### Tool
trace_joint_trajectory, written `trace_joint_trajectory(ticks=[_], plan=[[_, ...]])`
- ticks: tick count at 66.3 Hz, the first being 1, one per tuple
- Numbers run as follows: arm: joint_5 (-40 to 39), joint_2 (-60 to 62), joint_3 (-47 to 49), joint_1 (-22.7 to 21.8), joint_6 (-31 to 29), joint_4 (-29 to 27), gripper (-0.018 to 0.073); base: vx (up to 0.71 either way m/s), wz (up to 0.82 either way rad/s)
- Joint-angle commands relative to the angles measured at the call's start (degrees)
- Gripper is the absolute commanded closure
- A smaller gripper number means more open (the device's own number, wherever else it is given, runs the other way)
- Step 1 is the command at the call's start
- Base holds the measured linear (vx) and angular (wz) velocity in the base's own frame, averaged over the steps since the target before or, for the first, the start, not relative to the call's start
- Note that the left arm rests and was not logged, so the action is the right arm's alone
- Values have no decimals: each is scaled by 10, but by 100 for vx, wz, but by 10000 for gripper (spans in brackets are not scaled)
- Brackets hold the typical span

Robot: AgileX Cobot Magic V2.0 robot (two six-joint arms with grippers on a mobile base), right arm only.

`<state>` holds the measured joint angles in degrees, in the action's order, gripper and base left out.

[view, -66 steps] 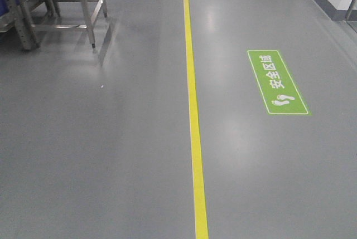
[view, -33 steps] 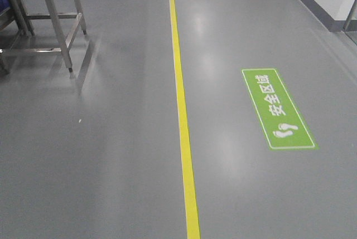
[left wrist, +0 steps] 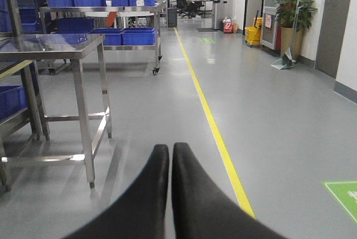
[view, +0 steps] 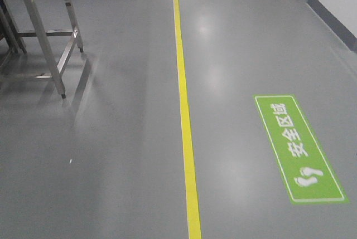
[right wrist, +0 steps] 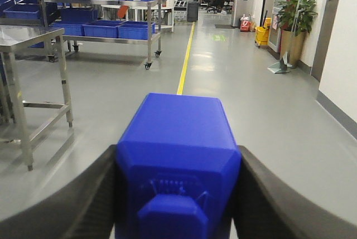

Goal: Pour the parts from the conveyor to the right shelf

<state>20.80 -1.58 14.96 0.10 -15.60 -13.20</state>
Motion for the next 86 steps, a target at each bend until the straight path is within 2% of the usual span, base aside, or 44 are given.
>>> trace_joint_trajectory(ticks=[1, 86], plan=[[-44, -6, 15, -2, -5, -2, 564, 71, 6], [-44, -6, 15, -2, -5, -2, 564, 73, 2]])
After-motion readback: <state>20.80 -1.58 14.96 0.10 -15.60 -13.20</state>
